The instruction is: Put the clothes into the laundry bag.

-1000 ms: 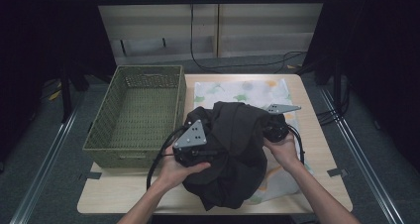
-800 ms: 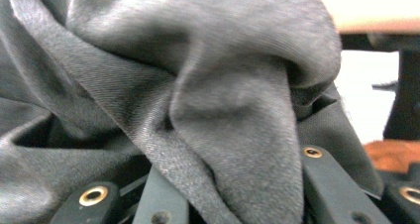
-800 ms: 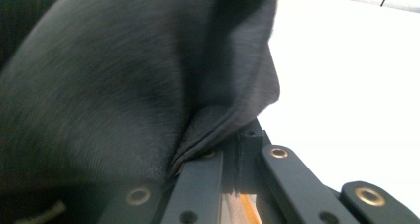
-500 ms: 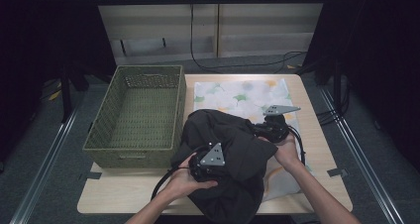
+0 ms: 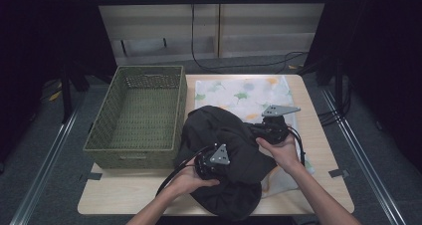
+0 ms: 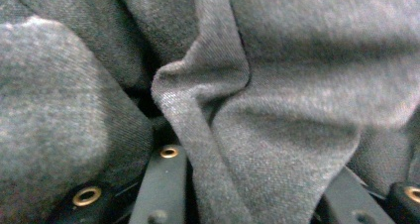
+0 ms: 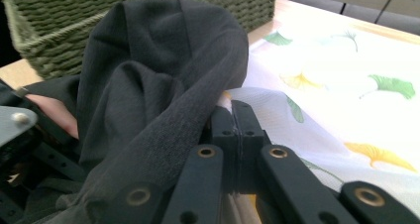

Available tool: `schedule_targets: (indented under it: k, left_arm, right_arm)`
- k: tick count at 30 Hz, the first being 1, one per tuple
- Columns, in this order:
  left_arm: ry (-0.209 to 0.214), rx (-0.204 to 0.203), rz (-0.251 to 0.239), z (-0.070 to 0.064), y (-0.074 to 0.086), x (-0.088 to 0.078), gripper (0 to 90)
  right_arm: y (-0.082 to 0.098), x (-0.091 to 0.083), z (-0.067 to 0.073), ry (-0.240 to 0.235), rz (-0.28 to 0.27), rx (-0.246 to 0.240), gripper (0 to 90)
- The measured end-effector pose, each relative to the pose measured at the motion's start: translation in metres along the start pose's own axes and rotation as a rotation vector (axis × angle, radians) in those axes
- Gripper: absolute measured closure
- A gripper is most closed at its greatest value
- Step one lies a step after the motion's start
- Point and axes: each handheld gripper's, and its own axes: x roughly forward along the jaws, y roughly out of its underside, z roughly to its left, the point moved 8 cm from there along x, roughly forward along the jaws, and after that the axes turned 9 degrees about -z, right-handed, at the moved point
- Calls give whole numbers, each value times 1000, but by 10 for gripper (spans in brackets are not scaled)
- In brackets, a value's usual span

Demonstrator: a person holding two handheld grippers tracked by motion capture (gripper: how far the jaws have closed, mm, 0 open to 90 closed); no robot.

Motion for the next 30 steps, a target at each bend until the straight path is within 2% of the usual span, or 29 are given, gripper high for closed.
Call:
schedule_targets:
  k: [3,9,10,11,12,13,15,17,19,21,22,23,25,26,29,30]
  left_arm:
    - [-11,41,21,4,-4,1,652]
    - [-70,-11,16,17,-6,5,589]
    - [-62,-13,20,16,-7,5,580]
    - [-42,-15,0,15,-8,5,565]
    - [-38,1,12,16,-8,4,540]
    - [-37,-25,-14,14,-10,5,502]
    - [-33,-31,-14,11,-13,3,429]
    - [-7,-28,-52,7,-20,-1,341]
    - [-13,-43,-84,4,-27,-9,266]
    - [-5,-67,-139,3,-36,-20,231]
    - [-11,-88,-182,2,-41,-25,213]
    - [2,-97,-219,2,-48,-33,202]
    - [-39,-93,-258,7,-57,-45,214]
    - [-61,-114,-307,12,-64,-53,215]
    - [-153,-164,-362,37,-73,-64,221]
    - [-179,-193,-381,46,-74,-66,216]
  right_arm:
    - [6,0,-4,5,9,17,900]
    - [9,-13,-9,41,19,22,900]
    - [10,-15,-9,45,19,24,900]
    - [12,-18,-10,45,21,23,900]
    - [13,-21,-11,50,23,28,900]
    - [14,-24,-12,58,22,31,900]
    - [15,-27,-15,64,19,36,900]
    - [16,-28,-18,72,16,43,900]
    - [16,-28,-22,80,18,46,900]
    - [17,-27,-24,84,19,52,900]
    - [18,-27,-25,87,19,52,900]
    - [18,-26,-26,87,19,53,900]
    - [18,-25,-27,89,19,57,900]
    - [18,-25,-28,88,18,54,900]
    - [17,-26,-27,87,18,52,900]
    - [16,-26,-26,86,18,50,900]
